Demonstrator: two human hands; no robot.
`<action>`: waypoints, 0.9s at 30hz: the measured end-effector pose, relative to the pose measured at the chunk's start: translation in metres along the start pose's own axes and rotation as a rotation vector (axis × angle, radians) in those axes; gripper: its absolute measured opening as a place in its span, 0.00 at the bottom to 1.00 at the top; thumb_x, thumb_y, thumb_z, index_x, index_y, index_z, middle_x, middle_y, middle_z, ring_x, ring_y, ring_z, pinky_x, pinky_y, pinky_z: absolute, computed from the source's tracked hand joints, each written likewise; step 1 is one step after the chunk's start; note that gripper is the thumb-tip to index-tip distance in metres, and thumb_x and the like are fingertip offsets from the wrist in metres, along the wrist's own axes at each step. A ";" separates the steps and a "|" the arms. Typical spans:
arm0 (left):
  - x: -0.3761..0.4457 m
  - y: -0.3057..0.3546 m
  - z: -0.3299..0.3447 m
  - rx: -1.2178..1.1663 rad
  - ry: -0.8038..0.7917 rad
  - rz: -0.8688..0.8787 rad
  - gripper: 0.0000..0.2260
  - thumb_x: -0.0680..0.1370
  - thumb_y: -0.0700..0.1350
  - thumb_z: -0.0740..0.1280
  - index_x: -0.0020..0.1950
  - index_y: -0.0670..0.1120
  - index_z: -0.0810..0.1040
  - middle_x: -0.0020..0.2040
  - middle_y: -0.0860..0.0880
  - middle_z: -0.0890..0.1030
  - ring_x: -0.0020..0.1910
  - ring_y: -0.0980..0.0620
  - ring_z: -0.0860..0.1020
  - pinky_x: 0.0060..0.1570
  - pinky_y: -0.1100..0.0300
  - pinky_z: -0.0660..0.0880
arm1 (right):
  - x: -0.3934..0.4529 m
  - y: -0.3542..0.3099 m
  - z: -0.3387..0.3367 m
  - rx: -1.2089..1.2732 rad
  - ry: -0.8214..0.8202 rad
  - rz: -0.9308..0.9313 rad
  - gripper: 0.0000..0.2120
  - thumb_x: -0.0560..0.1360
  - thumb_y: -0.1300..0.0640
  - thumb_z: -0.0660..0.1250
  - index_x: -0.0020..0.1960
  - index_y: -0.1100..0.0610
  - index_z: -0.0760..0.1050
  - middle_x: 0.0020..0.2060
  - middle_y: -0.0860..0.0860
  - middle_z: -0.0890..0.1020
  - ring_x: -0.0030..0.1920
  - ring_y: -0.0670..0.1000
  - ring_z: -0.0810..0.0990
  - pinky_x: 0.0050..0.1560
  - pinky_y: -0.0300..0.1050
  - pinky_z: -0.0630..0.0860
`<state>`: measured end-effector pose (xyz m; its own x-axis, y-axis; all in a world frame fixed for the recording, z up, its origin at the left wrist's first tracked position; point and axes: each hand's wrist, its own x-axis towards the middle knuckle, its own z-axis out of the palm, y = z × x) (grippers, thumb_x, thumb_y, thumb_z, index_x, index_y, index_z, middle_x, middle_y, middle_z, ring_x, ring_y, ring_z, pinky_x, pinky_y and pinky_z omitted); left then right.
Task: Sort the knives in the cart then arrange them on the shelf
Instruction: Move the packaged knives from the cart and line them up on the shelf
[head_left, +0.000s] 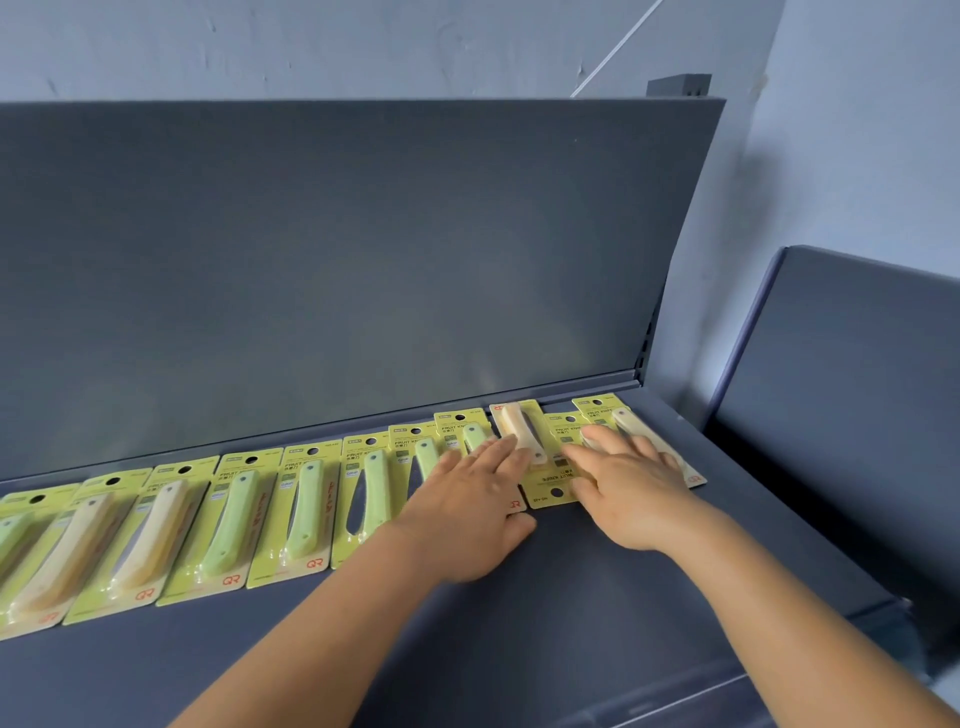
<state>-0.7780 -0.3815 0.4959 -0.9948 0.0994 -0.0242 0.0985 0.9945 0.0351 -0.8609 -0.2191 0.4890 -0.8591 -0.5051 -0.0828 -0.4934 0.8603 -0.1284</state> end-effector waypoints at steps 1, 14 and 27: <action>0.004 0.005 0.001 0.005 -0.004 0.016 0.29 0.81 0.55 0.55 0.79 0.50 0.46 0.79 0.50 0.46 0.77 0.51 0.47 0.74 0.53 0.44 | 0.001 0.001 0.000 -0.007 0.002 -0.002 0.22 0.82 0.48 0.49 0.75 0.42 0.54 0.76 0.41 0.50 0.73 0.54 0.53 0.70 0.52 0.56; 0.016 0.038 0.003 0.053 0.050 0.075 0.19 0.81 0.54 0.56 0.69 0.48 0.70 0.70 0.49 0.66 0.68 0.47 0.67 0.70 0.54 0.58 | 0.010 0.025 -0.006 0.040 0.035 0.009 0.21 0.82 0.52 0.51 0.75 0.44 0.58 0.77 0.43 0.52 0.75 0.52 0.53 0.72 0.51 0.54; -0.048 0.068 0.006 -0.087 0.103 0.162 0.21 0.79 0.55 0.58 0.70 0.49 0.65 0.66 0.52 0.66 0.64 0.49 0.67 0.67 0.55 0.64 | -0.041 0.004 -0.003 0.380 0.091 -0.152 0.14 0.80 0.58 0.58 0.62 0.49 0.74 0.57 0.45 0.73 0.58 0.47 0.72 0.58 0.39 0.68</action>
<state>-0.7236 -0.3189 0.4937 -0.9640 0.2500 0.0907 0.2595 0.9587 0.1161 -0.8275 -0.1948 0.4945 -0.7973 -0.6014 0.0503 -0.5445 0.6809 -0.4897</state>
